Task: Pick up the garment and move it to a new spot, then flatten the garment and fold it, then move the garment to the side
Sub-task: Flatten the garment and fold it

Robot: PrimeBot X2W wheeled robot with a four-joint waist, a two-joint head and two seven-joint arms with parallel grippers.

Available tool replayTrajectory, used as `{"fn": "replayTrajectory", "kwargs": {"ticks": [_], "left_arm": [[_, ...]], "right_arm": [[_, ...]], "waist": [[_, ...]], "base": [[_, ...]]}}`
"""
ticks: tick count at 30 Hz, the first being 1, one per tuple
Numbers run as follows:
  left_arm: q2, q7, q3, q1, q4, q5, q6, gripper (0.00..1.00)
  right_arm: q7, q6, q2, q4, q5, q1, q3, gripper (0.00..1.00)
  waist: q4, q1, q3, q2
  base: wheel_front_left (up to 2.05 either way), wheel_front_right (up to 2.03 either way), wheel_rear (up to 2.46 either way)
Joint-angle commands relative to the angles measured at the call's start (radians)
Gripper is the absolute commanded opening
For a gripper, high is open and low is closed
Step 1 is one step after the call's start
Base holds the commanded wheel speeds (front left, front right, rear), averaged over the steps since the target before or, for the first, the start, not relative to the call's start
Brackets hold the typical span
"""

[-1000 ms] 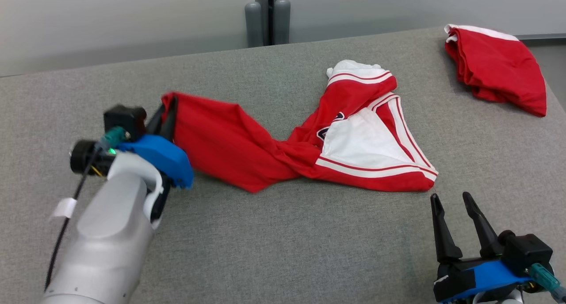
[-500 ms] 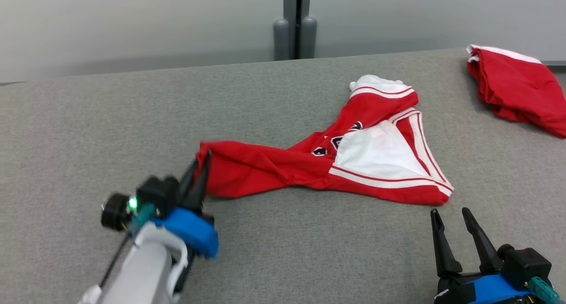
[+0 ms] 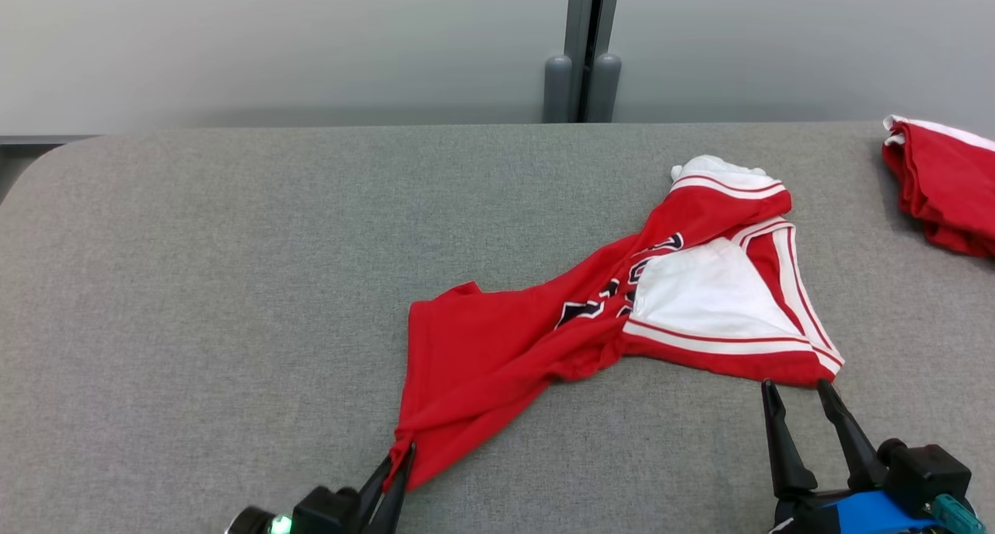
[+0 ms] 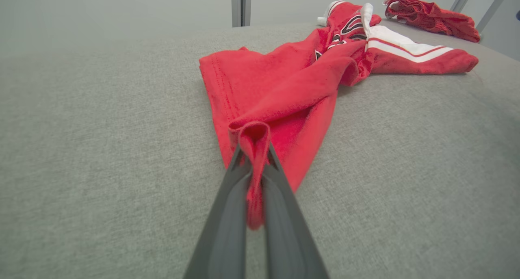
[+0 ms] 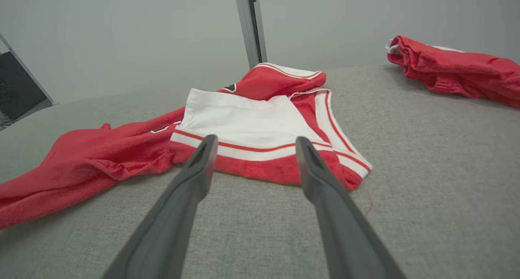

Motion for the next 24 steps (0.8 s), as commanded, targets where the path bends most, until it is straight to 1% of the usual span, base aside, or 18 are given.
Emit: {"fn": "replayTrajectory", "kwargs": {"ticks": [1, 8, 9, 10, 11, 15, 18, 20, 24], "left_arm": [[0.008, -0.004, 0.010, 0.026, 0.007, 0.007, -0.007, 0.00], [-0.009, -0.004, 0.095, 0.089, 0.015, -0.002, -0.004, 0.00], [-0.015, -0.004, 0.107, 0.093, 0.015, -0.002, -0.004, 0.16], [-0.020, -0.004, 0.118, 0.092, 0.007, 0.003, -0.004, 0.71], [-0.025, -0.004, 0.125, 0.093, 0.003, 0.006, -0.004, 1.00], [-0.045, -0.004, 0.168, 0.097, -0.033, -0.008, -0.004, 1.00], [-0.065, -0.004, 0.231, 0.102, -0.084, -0.013, -0.002, 1.00], [-0.076, -0.004, 0.285, 0.104, -0.124, -0.012, 0.006, 1.00], [-0.093, -0.004, 0.364, 0.101, -0.185, 0.015, 0.022, 1.00]], "right_arm": [[-0.003, 0.001, -0.011, 0.008, 0.006, 0.015, 0.002, 1.00], [-0.003, 0.001, -0.016, 0.021, 0.021, 0.035, 0.004, 1.00], [-0.003, 0.001, -0.014, 0.021, 0.020, 0.039, 0.004, 1.00], [-0.003, 0.001, -0.014, 0.023, 0.019, 0.042, 0.003, 1.00], [-0.003, 0.001, -0.012, 0.024, 0.018, 0.043, 0.004, 1.00], [-0.003, 0.001, -0.010, 0.032, 0.021, 0.047, 0.011, 1.00], [-0.003, 0.001, -0.011, 0.032, 0.025, 0.045, 0.007, 1.00], [-0.003, 0.001, -0.013, 0.031, 0.027, 0.049, 0.000, 1.00], [-0.003, 0.001, -0.012, 0.027, 0.022, 0.057, -0.011, 1.00]], "waist": [[0.002, 0.0001, -0.009, 0.0000], [0.000, 0.0001, -0.032, 0.0000], [0.000, 0.0001, -0.034, 0.0000], [0.001, 0.0001, -0.037, 0.0000], [0.001, 0.0001, -0.039, 0.0000], [-0.003, 0.0001, -0.052, 0.0000], [-0.008, 0.0001, -0.063, 0.0000], [-0.010, 0.0001, -0.071, 0.0000], [-0.013, 0.0001, -0.087, 0.0000]], "base": [[0.00, 0.00, 0.00], [0.00, 0.00, 0.00], [0.00, 0.00, 0.00], [0.00, 0.00, 0.00], [0.00, 0.00, 0.00], [0.00, 0.00, 0.00], [0.00, 0.00, 0.00], [0.00, 0.00, 0.00], [0.00, 0.00, 0.00]]}}
